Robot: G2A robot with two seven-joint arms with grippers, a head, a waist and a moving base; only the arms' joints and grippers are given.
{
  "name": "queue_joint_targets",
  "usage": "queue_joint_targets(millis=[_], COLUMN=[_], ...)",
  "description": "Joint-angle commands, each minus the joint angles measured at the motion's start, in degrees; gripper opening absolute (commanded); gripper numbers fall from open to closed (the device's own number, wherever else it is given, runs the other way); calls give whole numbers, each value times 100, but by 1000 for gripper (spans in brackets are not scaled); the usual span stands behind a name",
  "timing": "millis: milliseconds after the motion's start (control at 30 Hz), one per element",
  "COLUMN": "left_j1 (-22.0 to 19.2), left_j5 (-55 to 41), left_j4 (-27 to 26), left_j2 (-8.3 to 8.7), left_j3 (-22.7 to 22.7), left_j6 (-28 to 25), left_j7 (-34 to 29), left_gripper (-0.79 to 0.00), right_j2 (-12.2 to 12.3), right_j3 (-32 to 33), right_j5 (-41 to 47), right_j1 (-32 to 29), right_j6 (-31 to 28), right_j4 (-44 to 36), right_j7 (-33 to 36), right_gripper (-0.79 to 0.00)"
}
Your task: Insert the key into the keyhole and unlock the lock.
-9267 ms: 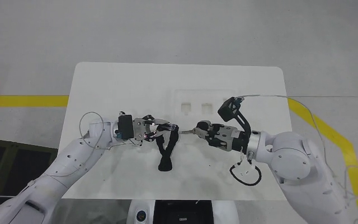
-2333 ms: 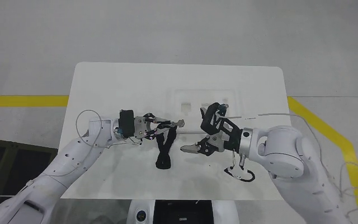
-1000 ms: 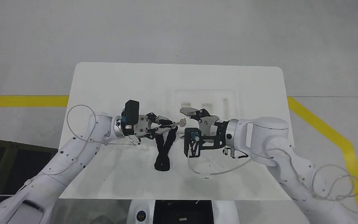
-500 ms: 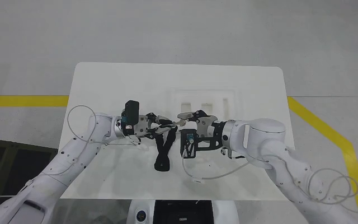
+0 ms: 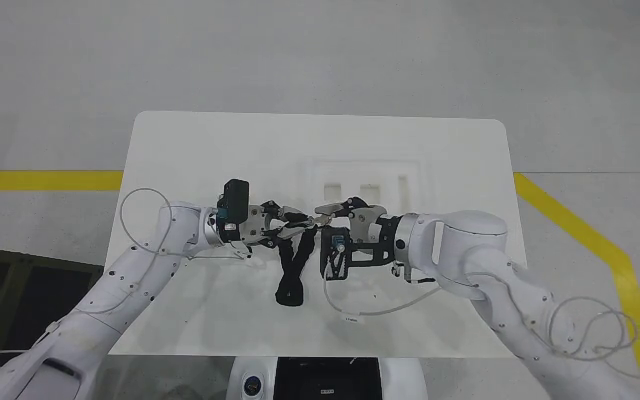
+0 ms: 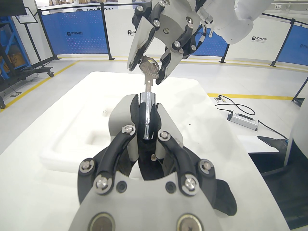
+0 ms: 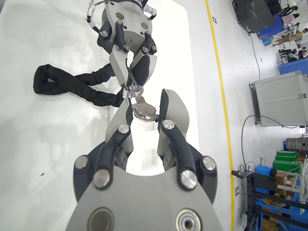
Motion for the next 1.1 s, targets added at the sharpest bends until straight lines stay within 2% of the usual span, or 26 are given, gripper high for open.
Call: queue_joint_targets(millis=[0, 333, 600, 1067], left_j1=[2, 40, 58, 73], left_j5=[36, 192, 291, 392], left_j4=[-6, -43, -62, -79], left_j2=[-4, -24, -38, -62], left_j3=[-11, -67, -105, -151], left_j6=[7, 45, 50, 52], left_j7=[5, 12, 37, 53], left_gripper=[-785, -785, -785, -785], right_j2=[-10, -93, -145, -160], right_j3=[-6, -95, -77, -16], right_j5=[194, 1790, 2887, 3976], right_j1=[12, 235, 347, 346], right_j6=[34, 509, 1168, 1991], right_j4=[49, 363, 551, 654], right_j7=[112, 1130, 1482, 2093], right_gripper=[-785, -785, -785, -785])
